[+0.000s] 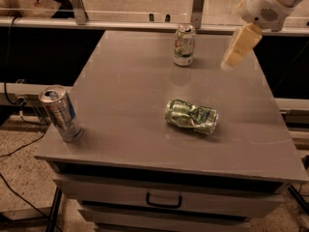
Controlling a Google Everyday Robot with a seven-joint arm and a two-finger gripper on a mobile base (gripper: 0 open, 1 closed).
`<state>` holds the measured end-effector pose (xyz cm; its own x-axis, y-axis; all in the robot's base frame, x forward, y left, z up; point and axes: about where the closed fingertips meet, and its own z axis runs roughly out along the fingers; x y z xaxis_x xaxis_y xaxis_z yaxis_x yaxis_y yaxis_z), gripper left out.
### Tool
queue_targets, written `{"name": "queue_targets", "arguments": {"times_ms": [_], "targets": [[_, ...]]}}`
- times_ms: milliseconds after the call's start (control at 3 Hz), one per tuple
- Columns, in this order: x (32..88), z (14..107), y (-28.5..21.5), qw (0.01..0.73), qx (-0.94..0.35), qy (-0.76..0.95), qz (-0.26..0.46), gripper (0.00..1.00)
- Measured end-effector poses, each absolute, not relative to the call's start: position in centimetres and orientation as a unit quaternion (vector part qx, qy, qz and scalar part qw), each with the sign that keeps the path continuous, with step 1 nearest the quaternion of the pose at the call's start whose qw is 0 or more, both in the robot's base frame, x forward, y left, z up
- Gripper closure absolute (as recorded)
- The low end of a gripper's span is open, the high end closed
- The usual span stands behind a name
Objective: Move 7up can near redbull can
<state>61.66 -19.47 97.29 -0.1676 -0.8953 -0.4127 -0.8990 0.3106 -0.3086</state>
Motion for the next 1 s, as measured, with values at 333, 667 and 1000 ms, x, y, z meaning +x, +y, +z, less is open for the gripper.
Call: {"name": "queue_targets", "arguments": {"times_ms": [333, 667, 1000], "targets": [[67.2, 99.2, -17.6, 0.339, -0.561, 0.754, 0.034, 0.00], [70.4, 100.9, -14.6, 0.404, -0.537, 0.736, 0.076, 0.00], [73.7, 99.5, -11.2, 0.435, -0.512, 0.732, 0.114, 0.00]]}}
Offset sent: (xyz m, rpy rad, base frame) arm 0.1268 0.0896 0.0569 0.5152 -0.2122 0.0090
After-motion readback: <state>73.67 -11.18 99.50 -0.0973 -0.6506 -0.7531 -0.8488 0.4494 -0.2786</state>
